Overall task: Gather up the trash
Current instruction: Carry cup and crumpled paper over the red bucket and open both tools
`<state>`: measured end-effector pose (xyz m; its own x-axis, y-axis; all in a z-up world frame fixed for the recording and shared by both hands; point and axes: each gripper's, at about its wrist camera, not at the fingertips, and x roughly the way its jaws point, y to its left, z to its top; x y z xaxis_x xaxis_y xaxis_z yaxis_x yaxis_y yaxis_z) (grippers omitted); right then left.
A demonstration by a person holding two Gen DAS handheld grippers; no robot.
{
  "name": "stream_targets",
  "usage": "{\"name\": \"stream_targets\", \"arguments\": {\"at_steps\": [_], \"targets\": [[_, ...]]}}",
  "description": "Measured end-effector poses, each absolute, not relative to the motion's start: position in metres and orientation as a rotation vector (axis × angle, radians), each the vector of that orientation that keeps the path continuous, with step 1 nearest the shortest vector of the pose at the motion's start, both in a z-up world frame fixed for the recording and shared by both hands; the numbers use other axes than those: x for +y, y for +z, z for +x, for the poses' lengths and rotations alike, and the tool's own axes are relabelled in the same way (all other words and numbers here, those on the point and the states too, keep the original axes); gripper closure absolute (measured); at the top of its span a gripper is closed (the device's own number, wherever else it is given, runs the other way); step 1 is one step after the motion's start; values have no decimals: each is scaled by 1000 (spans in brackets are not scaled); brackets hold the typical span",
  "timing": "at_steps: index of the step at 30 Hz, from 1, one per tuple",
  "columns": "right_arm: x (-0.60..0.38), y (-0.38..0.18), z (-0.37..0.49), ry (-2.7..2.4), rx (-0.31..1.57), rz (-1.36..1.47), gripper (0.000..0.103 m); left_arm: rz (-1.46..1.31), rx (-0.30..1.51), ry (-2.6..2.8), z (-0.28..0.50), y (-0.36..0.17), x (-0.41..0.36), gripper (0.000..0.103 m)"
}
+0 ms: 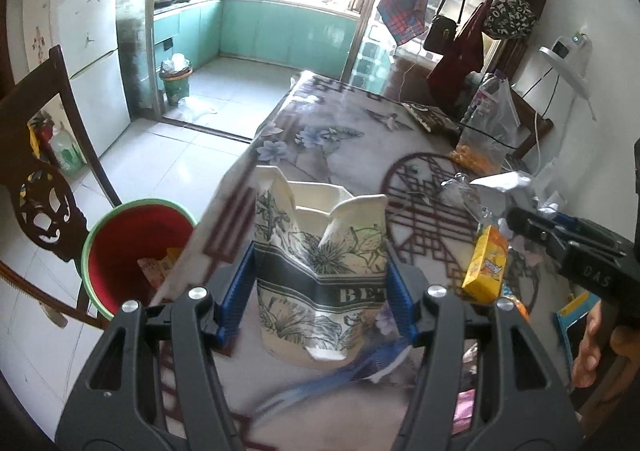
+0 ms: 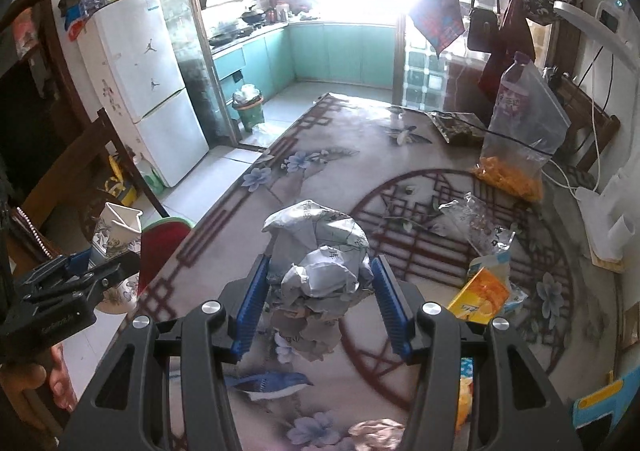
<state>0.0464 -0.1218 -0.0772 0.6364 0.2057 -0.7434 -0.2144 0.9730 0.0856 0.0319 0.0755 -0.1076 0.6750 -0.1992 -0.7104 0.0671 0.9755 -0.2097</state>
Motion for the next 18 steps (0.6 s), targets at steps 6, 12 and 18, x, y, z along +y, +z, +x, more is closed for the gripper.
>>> {"name": "stream_targets", "arguments": {"at_steps": [6,12,18], "targets": [[-82,-81,52,204,870,-1,52,-147,819,-180,41,-106,118,45],[-38,-83,56,178,878,4,52,-142,823,-206,53,-107,162,45],[4,-88,59,164,893,6,52,-138,833,-227,62,-111,200,45]]}}
